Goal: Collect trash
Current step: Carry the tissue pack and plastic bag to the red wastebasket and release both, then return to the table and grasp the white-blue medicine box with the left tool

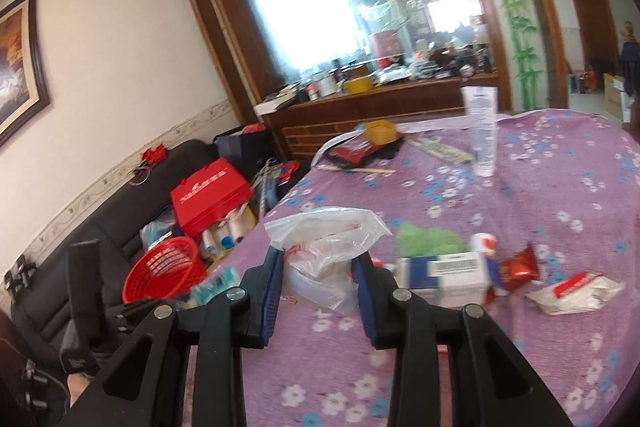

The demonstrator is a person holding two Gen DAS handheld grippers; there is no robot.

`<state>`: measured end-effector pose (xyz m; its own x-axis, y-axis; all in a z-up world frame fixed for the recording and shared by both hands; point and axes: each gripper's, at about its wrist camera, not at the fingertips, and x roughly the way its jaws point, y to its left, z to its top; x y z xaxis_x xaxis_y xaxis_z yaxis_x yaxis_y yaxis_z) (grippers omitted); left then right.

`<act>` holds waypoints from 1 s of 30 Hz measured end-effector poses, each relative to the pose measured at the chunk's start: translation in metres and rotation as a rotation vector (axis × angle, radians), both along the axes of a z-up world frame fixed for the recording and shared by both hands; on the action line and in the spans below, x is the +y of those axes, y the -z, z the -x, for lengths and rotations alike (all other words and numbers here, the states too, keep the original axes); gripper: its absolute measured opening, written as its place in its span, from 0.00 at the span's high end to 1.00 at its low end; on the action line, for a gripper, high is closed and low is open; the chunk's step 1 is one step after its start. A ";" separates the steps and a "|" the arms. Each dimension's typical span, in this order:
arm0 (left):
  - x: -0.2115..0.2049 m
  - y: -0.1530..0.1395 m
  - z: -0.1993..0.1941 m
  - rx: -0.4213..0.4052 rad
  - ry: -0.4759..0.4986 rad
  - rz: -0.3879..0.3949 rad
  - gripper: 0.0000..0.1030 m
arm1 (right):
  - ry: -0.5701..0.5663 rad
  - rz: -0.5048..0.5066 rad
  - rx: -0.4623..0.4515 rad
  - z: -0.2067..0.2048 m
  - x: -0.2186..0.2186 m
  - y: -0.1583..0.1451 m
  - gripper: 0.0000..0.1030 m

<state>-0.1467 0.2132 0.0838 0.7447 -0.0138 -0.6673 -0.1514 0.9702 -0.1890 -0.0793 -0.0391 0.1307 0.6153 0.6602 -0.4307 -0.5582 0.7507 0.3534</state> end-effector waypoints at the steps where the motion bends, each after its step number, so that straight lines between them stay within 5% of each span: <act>1: 0.012 -0.003 0.007 -0.007 -0.031 -0.003 0.51 | -0.023 0.004 0.006 0.000 0.011 0.000 0.64; 10: 0.142 -0.011 0.066 -0.035 -0.359 0.019 0.51 | -0.271 0.065 0.012 0.003 0.158 -0.010 0.64; 17: 0.196 -0.002 0.075 -0.033 -0.447 0.043 0.49 | -0.364 0.120 0.021 -0.002 0.259 -0.006 0.62; 19: 0.204 -0.001 0.076 -0.038 -0.467 0.054 0.41 | -0.383 0.139 0.037 -0.007 0.284 0.001 0.61; 21: 0.212 0.000 0.077 -0.048 -0.479 0.071 0.35 | -0.414 0.150 0.060 -0.012 0.305 0.008 0.47; 30: 0.191 0.004 0.075 -0.073 -0.433 0.102 0.35 | -0.381 0.101 0.054 -0.019 0.260 0.008 0.42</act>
